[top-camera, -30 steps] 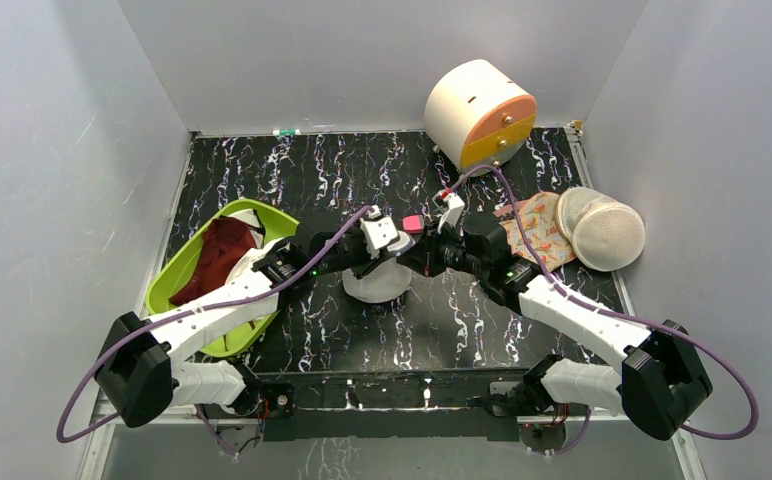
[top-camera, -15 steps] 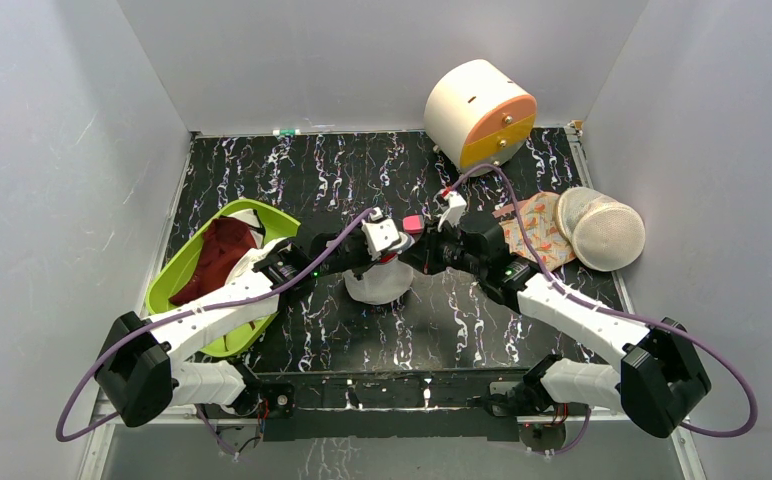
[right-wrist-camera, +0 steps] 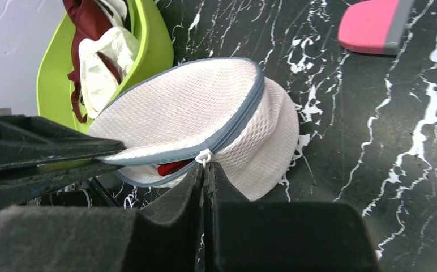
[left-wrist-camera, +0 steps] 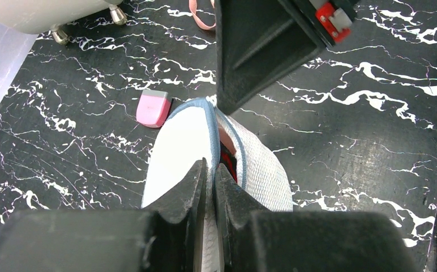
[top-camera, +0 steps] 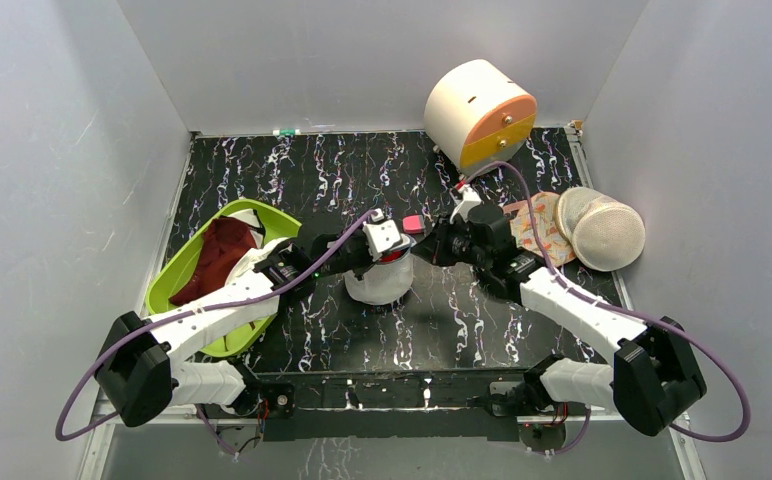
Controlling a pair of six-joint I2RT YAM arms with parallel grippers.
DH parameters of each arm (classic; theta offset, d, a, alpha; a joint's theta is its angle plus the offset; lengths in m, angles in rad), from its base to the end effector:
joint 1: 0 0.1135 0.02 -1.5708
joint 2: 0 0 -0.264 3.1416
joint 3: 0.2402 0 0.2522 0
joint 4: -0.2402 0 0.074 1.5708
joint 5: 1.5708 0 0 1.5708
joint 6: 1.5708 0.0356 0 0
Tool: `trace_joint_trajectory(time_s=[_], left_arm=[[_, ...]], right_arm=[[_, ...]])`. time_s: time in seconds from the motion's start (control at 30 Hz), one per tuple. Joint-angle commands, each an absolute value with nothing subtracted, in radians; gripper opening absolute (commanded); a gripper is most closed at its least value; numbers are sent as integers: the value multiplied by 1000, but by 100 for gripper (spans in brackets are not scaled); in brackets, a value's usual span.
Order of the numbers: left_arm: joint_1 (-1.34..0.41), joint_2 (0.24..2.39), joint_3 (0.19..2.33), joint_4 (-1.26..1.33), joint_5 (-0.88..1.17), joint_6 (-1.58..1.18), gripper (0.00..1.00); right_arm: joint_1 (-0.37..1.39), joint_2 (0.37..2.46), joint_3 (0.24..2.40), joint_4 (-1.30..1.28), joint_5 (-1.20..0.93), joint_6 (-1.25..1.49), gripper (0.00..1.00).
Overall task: Unzip the laundry bag and remove the bra
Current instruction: Unzip the laundry bag at the center of the board.
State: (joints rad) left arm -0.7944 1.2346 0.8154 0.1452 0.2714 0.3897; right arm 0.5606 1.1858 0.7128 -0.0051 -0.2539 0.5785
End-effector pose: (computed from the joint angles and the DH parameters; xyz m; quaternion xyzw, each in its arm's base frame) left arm 0.1931 -0.2103 0.2885 0.5085 0.6097 -0.2259 0.5645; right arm 0.2176 0.1472 0.2501 -0.0582 0.8481 0.3690 0.3757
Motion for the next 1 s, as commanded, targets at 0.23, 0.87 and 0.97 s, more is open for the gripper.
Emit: trace_joint_trajectory(time_s=[0.23,0.87,0.97], left_arm=[[-801,1203,838,145,267,403,0],[-812,1231,845,135,240,409,29],[-816,1233,848,130,239,408,28]], right_arm=[[470,1158,737,5,-353,546,0],[560,1119,695,163,-493,557,0],[574,1124,696,174,-495,558,0]])
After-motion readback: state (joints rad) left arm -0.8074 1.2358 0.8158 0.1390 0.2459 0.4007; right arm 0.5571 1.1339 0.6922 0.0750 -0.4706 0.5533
